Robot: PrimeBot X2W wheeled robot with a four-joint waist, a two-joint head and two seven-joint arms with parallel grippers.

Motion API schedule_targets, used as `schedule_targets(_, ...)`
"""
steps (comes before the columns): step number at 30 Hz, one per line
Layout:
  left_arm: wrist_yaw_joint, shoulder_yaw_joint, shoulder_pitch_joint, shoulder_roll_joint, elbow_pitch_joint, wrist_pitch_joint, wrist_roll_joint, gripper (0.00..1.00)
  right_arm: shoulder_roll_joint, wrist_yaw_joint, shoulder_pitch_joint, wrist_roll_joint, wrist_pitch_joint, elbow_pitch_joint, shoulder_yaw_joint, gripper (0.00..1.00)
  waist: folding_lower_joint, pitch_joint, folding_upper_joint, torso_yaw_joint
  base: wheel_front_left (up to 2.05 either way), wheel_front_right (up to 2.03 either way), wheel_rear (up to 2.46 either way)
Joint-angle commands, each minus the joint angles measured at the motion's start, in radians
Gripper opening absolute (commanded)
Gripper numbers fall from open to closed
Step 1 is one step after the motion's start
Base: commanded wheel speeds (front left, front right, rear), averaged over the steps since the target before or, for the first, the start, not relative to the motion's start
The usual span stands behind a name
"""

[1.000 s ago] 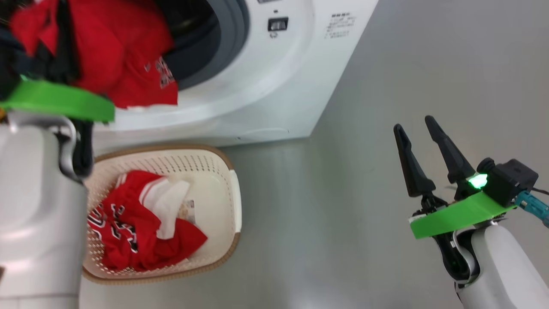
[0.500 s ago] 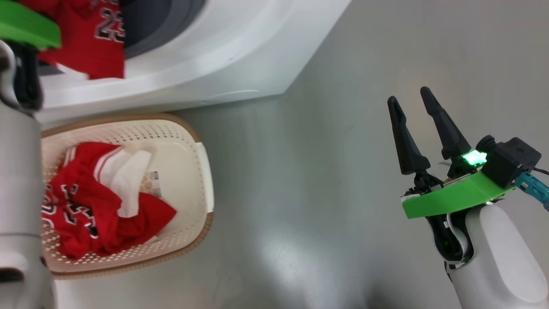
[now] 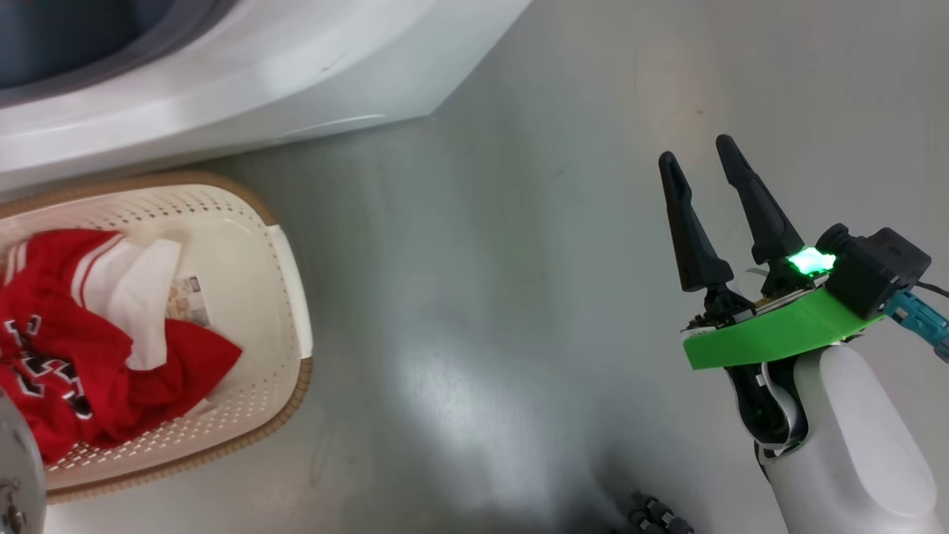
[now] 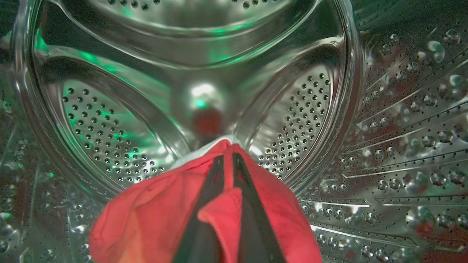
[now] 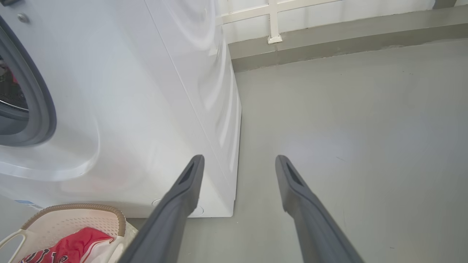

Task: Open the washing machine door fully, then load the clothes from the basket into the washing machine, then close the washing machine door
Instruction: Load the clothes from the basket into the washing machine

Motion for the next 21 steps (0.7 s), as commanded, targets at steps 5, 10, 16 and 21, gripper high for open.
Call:
schedule_targets(5, 0.007, 0.025, 0.042, 0.006, 0.060, -0.005, 0.017, 1.00, 0.006, 0.002, 0.009, -0.013, -0.005, -0.012, 0.019, 1.00, 0.0000, 0.003, 0.0000, -0.006, 0.00, 0.00, 0.00)
schedule_targets(10, 0.000, 0.006, 0.057, -0.015, 0.162, -0.005, 0.028, 1.00, 0.002, 0.002, 0.006, -0.012, -0.005, -0.007, 0.026, 1.00, 0.0000, -0.018, 0.0000, 0.013, 0.00, 0.00, 0.00)
schedule_targets(16, -0.005, -0.001, 0.077, -0.026, 0.197, -0.005, 0.034, 1.00, -0.007, 0.002, 0.008, -0.011, -0.005, -0.007, 0.030, 1.00, 0.0000, -0.050, 0.0000, 0.033, 0.00, 0.00, 0.00)
schedule_targets(21, -0.011, 0.013, 0.104, -0.028, 0.200, -0.005, 0.024, 1.00, -0.010, 0.002, 0.008, -0.010, -0.005, -0.002, 0.034, 1.00, 0.0000, -0.079, 0.0000, 0.047, 0.00, 0.00, 0.00)
